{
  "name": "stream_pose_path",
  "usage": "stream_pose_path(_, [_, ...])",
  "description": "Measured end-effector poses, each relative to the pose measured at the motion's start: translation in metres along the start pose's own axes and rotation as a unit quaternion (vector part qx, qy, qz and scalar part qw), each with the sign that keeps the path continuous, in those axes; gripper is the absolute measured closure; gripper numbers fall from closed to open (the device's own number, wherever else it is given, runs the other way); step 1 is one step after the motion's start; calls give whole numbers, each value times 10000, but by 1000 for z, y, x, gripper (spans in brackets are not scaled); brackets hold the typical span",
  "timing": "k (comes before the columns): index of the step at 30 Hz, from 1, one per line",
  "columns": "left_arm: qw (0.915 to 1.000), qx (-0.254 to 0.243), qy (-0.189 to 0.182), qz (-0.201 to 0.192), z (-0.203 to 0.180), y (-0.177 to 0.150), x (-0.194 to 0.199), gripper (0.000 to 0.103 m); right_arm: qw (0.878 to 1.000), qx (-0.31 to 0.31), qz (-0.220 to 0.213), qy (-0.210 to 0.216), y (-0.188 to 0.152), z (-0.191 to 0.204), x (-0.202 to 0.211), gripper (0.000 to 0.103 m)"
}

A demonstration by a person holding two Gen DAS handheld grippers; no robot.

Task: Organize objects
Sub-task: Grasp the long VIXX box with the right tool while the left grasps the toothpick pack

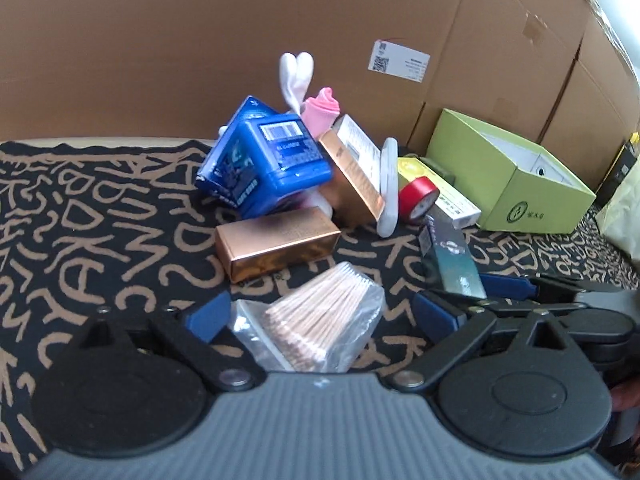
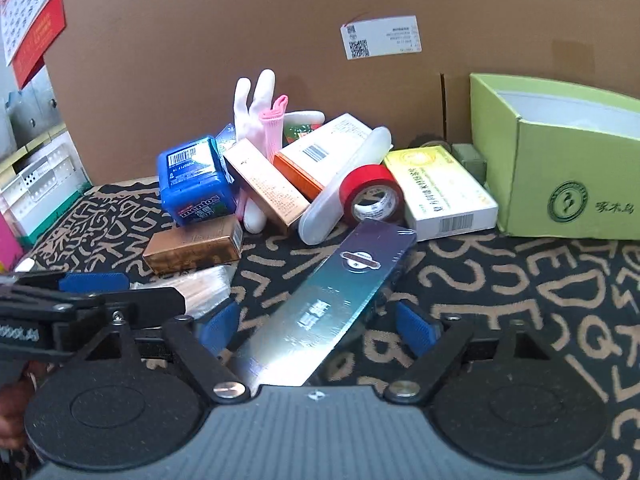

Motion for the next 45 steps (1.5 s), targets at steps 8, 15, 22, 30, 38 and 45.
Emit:
stream_pose_path(8, [9998,-131,15,140,-27,-11,-9,37,9997,106,6,-214,-24,-53,39,58])
stream_pose_path(15, [9980,-637,-56,31,-73,-19,-4,22,9980,207,138,-578,-41,-82,62,56])
stream_pose_path(22, [9938,-1101,123,-50,-93,-1,-16,11,9990,169,-111,-404,-28,-78,65,43])
stream_pose_path(30, [9915,-1224,-30,431,-95,-6,-30,40,9988,243,24,-421,-26,-77,53,43])
stream_pose_path(38, [9898,-1345,204,429,-100,-9,-33,45,9983,265,74,-508,-23,-79,42,47])
stream_pose_path(45, [9892,-1363,382,394,-109,-10,-35,55,9973,373,-61,-623,-26,-79,40,60])
Point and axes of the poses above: each gripper's, at about its wrist camera, not at the fingertips, and x roughly against the way its jaws point, z to its left, y to its top, the point moved 2 cm from there along -x, roughly the way its jaws point, and after that the axes turned 10 degrees about z, right-handed, at the moved point
